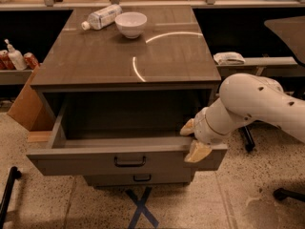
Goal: Open top drawer
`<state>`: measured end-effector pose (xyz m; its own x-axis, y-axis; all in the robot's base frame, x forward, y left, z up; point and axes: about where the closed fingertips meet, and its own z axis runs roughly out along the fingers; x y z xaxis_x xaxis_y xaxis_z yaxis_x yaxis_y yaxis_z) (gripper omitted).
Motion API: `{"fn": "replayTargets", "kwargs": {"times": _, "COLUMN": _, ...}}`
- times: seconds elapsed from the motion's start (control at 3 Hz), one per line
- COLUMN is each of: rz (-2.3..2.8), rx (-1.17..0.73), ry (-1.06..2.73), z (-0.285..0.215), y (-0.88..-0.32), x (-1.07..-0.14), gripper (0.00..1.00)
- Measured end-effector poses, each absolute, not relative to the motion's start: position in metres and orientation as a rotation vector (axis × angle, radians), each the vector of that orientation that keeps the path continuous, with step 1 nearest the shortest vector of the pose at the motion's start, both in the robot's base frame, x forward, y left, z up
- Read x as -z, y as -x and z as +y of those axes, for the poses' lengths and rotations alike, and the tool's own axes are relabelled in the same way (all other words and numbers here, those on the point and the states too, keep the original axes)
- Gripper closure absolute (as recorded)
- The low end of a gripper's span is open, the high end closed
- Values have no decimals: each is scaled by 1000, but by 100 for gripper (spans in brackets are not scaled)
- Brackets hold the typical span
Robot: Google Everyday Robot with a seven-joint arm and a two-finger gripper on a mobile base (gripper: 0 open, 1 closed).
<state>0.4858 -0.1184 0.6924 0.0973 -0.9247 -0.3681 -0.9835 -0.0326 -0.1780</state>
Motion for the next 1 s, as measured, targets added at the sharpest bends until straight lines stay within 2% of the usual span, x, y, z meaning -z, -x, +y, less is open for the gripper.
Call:
{"fn": "replayTargets", "kwargs": {"times": 0.33, "rz": 1861, "rx": -236, "ry": 2041, "z": -116, "y": -478, "x": -686, "gripper": 0}}
{"fn": "replayTargets", "kwargs": {"times": 0.67, "rz": 1858, "rx": -287, "ry": 2092, "z": -113, "y": -462, "x": -674, "gripper": 0}}
{"fn": "replayTargets", "kwargs": {"times": 1.0, "rz": 1853, "rx": -325, "ry": 2128, "z": -111, "y": -448, "x": -667, "gripper": 19}}
